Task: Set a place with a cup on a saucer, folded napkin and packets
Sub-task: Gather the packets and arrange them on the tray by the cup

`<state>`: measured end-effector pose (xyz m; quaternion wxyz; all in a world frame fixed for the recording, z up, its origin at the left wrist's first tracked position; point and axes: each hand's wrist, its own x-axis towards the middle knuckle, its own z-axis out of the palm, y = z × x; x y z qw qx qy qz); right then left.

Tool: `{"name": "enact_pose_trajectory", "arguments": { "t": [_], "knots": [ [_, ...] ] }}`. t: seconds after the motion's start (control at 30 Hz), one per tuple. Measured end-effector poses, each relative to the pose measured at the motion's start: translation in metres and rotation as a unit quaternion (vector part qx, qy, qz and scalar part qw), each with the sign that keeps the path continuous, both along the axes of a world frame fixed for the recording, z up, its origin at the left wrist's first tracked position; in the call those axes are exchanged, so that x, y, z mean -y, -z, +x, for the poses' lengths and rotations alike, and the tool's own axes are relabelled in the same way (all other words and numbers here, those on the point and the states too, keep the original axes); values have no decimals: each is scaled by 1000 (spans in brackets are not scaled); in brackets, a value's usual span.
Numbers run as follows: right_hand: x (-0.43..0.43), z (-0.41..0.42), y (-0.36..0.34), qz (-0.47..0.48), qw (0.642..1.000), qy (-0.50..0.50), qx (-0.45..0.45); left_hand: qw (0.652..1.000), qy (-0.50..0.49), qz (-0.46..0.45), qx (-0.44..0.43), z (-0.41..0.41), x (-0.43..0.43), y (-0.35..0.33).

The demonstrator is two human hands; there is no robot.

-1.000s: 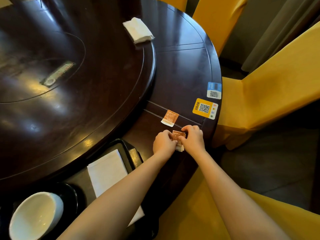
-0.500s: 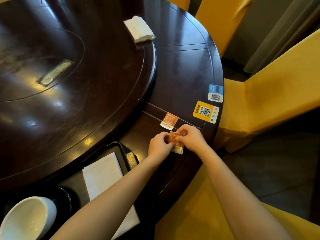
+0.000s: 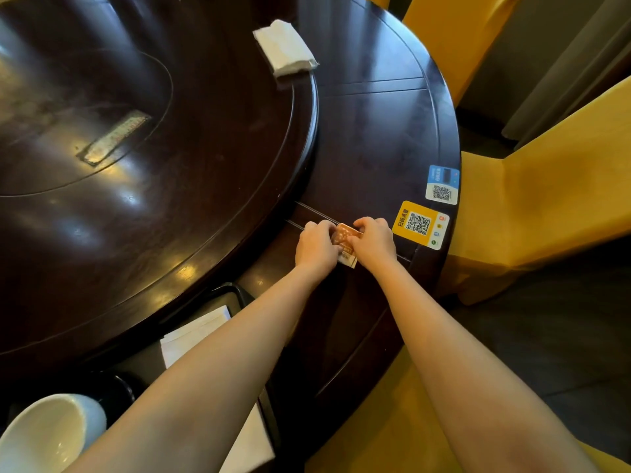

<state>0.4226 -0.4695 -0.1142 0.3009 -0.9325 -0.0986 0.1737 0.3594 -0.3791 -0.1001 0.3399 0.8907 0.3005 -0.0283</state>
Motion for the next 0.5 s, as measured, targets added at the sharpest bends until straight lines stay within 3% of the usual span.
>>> {"name": "enact_pose_trajectory", "arguments": {
  "t": [0.17,0.27,0.4,0.5],
  "knots": [
    [3,13,-4,-42,995,-61,-71,999,-17,21,-28,-2,0,3],
    [6,9,-9,-36,996,-65,-57,1000,-6,15,-22,-5,0,3],
    [10,-3,-19,23,996,-65,-52,999,-18,-37,0,-15,-1,0],
    [14,-10,-36,70,994,-49,-72,988,-41,-144,36,-25,-1,-10]
  ]
}}
